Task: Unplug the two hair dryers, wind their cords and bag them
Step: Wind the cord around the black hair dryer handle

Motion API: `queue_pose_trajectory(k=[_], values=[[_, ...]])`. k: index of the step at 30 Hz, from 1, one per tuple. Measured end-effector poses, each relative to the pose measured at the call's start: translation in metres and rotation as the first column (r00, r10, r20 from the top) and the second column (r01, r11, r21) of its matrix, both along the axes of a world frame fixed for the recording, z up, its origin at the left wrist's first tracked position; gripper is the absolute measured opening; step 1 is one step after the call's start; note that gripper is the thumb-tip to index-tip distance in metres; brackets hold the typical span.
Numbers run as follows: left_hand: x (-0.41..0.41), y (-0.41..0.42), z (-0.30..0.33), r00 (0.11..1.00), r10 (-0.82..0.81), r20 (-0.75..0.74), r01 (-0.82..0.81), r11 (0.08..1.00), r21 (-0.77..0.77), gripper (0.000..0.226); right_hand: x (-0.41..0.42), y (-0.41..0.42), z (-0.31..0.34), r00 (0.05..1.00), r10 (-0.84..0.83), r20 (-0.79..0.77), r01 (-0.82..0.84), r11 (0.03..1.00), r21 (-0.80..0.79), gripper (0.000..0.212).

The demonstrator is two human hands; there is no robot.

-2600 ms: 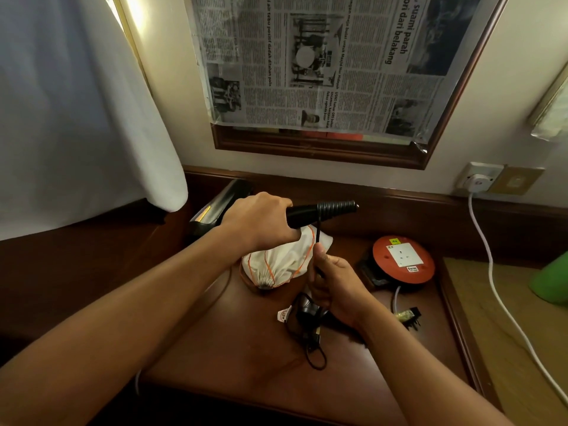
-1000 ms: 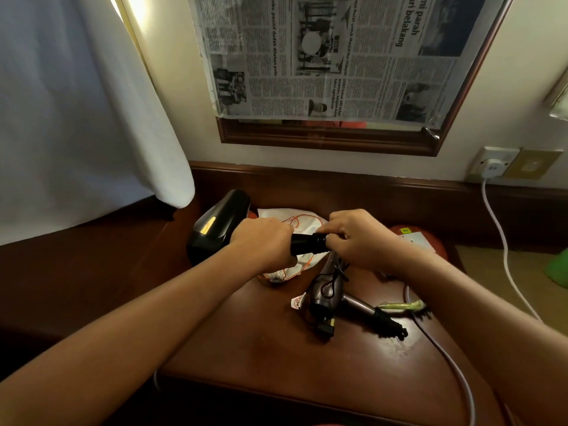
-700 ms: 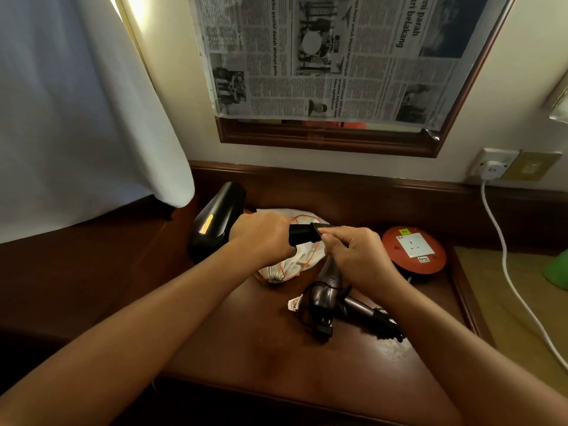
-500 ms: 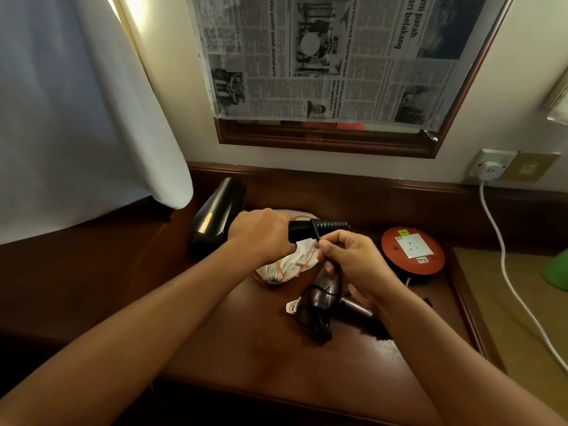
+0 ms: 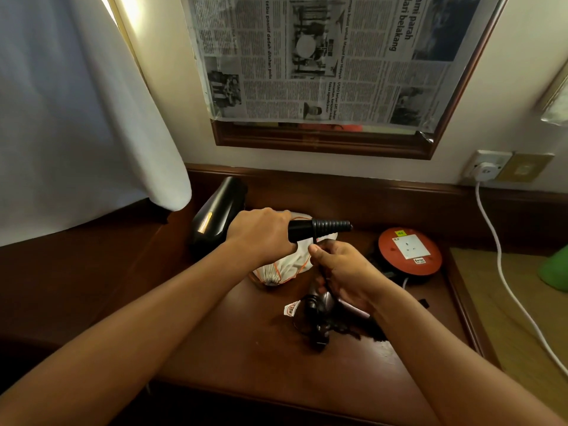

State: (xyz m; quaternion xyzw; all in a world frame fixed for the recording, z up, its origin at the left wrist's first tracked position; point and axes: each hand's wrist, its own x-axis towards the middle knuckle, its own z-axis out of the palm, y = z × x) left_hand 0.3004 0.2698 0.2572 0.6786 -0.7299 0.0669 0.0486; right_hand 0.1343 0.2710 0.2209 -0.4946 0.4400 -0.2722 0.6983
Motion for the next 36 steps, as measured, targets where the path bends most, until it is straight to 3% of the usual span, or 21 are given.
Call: queue_pose_trajectory(k=[4,11,16,22,26,30,33,36], values=[[0.003,-0.003,0.005,1.0,-0.009,0.015,0.009,1.0,-0.009,0.037,-0.001,0.003,-0.008,0.997,0.047,0.059,-0.046,0.999,-0.021,0.039],[0.002,-0.001,0.009,0.999,-0.012,-0.038,0.013,1.0,0.022,0.036,-0.005,0.001,-0.022,0.961,0.101,0.259,-0.087,0.994,-0.063,0.029],[0.001,0.001,0.013,0.998,-0.044,-0.05,0.045,0.999,0.026,0.036,-0.003,-0.003,-0.029,0.984,0.046,0.17,-0.018,0.987,-0.162,0.032],[0.001,0.008,0.019,0.994,-0.106,-0.04,0.108,0.992,0.057,0.035,-0.012,-0.014,-0.032,0.981,0.167,0.096,-0.145,0.968,-0.204,0.037],[0.003,0.015,0.021,0.981,-0.159,-0.109,0.17,0.98,0.105,0.024,-0.027,-0.032,-0.022,0.932,0.362,0.032,-0.358,0.929,-0.088,0.031],[0.0,0.024,0.022,0.968,-0.236,-0.089,0.247,0.96,0.132,0.027,-0.043,-0.066,-0.001,0.852,0.523,0.006,-0.522,0.85,0.071,0.01],[-0.006,0.026,0.022,0.96,-0.276,-0.051,0.28,0.95,0.139,0.024,-0.041,-0.091,0.02,0.743,0.662,-0.1,-0.65,0.749,0.123,0.018],[-0.01,0.028,0.021,0.96,-0.279,0.01,0.274,0.949,0.155,0.027,-0.031,-0.104,0.036,0.678,0.704,-0.21,-0.676,0.71,0.199,0.022]])
